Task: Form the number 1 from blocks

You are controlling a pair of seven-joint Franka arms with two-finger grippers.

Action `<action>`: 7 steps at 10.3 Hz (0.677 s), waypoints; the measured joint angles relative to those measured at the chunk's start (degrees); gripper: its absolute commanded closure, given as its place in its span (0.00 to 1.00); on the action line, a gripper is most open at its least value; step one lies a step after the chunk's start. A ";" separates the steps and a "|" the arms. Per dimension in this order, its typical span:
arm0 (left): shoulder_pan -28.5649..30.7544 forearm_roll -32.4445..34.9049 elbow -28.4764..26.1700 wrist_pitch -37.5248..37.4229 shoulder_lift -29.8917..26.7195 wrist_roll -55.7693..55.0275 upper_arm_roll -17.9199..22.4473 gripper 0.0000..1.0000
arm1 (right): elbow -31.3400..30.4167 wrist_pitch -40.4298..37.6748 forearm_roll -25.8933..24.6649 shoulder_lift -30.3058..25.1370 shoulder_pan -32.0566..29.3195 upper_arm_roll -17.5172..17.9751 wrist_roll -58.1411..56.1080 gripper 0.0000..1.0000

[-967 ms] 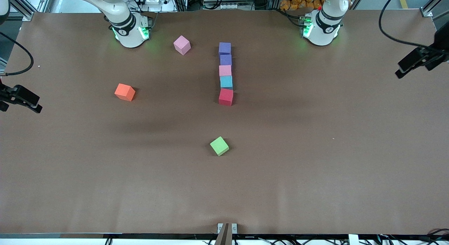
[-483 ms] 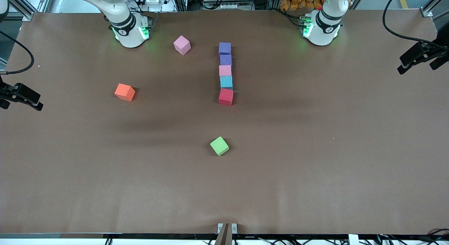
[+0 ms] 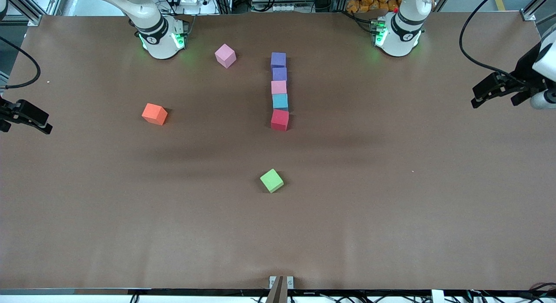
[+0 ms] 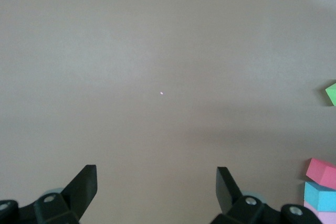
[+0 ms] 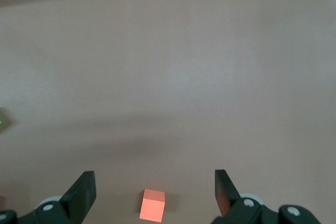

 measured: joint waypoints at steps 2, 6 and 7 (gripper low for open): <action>-0.67 0.21 1.19 -0.07 1.01 0.02 0.16 0.00 | 0.04 0.00 0.00 0.00 0.00 0.00 0.00 0.00; -1.92 0.26 1.33 -0.09 1.57 0.03 0.18 0.00 | 0.06 -0.04 0.00 0.00 0.00 0.02 0.00 0.00; -1.92 0.32 1.37 -0.09 1.57 0.03 0.24 0.00 | 0.06 -0.05 0.00 0.00 0.00 0.02 0.00 0.00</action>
